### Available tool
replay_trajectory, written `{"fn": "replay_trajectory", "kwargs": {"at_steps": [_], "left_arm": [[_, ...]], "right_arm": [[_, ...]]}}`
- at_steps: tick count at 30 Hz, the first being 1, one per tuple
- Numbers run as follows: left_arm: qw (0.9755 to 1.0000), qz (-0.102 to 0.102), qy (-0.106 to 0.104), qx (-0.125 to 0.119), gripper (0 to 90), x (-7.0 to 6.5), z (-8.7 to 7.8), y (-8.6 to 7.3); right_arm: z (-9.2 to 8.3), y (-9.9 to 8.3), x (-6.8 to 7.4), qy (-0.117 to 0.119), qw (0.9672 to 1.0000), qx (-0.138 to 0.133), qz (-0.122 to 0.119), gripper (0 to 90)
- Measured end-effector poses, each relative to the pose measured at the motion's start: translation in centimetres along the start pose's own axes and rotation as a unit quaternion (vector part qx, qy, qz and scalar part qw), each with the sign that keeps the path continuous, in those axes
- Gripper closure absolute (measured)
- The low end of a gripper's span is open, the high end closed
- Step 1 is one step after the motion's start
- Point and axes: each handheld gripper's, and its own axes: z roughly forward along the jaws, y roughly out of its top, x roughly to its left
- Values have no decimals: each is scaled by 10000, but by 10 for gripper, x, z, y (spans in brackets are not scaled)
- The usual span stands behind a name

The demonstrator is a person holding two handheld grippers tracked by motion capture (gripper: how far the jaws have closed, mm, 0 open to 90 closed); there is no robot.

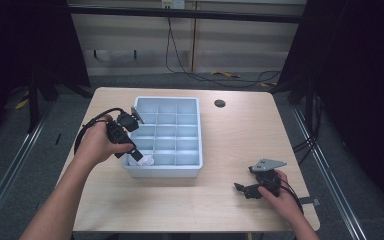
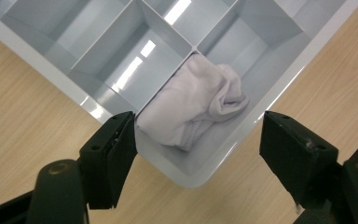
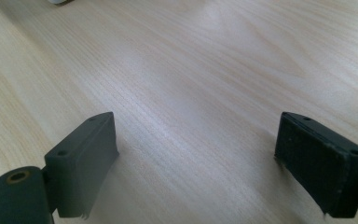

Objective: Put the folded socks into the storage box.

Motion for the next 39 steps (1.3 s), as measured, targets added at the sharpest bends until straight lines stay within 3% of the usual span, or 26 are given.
{"fn": "replay_trajectory", "kwargs": {"at_steps": [28, 39], "left_arm": [[9997, 81, -88, -233, 210, 14, -8, -51], [9994, -48, -189, -297, 208, 20, -1, -71]], "right_arm": [[0, 0, 0, -1, 10000, 0, 0, 120], [0, 0, 0, -2, 10000, 1, 3, 120]]}}
